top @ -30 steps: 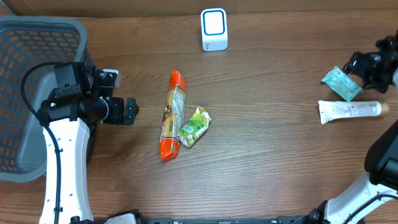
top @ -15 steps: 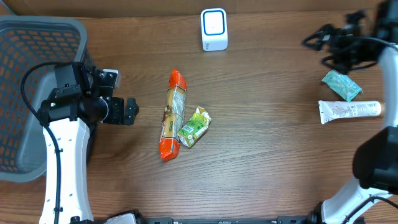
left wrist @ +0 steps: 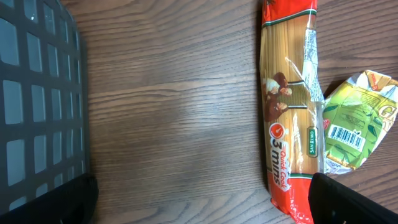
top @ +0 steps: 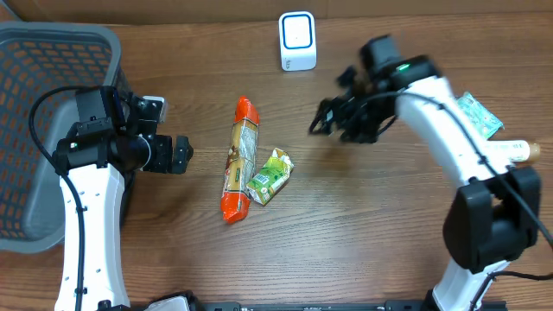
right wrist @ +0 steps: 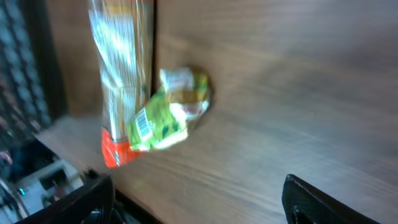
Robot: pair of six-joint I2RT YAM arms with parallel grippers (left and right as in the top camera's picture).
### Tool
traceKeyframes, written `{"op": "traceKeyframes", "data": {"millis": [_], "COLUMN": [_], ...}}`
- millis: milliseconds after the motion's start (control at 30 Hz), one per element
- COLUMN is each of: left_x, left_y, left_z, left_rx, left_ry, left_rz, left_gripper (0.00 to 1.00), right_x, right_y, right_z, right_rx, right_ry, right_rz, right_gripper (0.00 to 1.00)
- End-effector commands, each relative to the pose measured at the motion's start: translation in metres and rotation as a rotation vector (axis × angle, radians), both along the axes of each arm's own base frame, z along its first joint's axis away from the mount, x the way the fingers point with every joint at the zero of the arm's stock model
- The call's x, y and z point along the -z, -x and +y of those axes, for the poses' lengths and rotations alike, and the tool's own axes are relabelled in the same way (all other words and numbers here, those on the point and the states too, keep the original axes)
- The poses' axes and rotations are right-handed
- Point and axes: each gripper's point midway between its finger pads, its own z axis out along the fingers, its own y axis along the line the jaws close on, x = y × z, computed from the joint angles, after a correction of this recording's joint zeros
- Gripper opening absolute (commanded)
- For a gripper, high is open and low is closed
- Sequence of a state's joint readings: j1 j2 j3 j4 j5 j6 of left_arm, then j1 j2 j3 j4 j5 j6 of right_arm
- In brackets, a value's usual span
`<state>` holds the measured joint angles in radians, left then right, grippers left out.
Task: Scan the item barcode
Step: 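Release the packet and move the right gripper toward the snack bag, then grasp the green-tea snack bag and drag it rightward with the right gripper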
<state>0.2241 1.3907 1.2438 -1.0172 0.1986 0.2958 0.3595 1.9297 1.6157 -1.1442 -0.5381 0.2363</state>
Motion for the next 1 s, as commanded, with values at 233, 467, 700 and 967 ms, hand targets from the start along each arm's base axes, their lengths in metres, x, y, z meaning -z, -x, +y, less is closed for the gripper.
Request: {"op": "traceKeyframes", "data": {"millis": [233,467,700,967], "left_x": [-0.004,-0.004,-0.004,-0.004], "left_y": [-0.004,-0.004,-0.004,-0.004], "left_z": [-0.001,-0.001,-0.001,-0.001], "left_rx": [0.022,0.022,0.022,0.022], "left_ry": [-0.003,-0.003,-0.003,-0.003], "left_rz": [-0.015,-0.015,-0.015,-0.015], "left_gripper": [1.0,0.99,0.99,0.99], "right_x": [0.063,0.093,0.092,0.095], "right_y": [0.048,0.049,0.044,0.056], "right_z": [0.069,0.068,0.076,0.069], "right_rx": [0.052,0.272,0.283,0.228], "right_ry": [0.071,0.235,0.209,0.242], "right_rz": [0.041,-0.013,-0.044,-0.017], "right_gripper": [0.78,0.79,0.79,0.78]}}
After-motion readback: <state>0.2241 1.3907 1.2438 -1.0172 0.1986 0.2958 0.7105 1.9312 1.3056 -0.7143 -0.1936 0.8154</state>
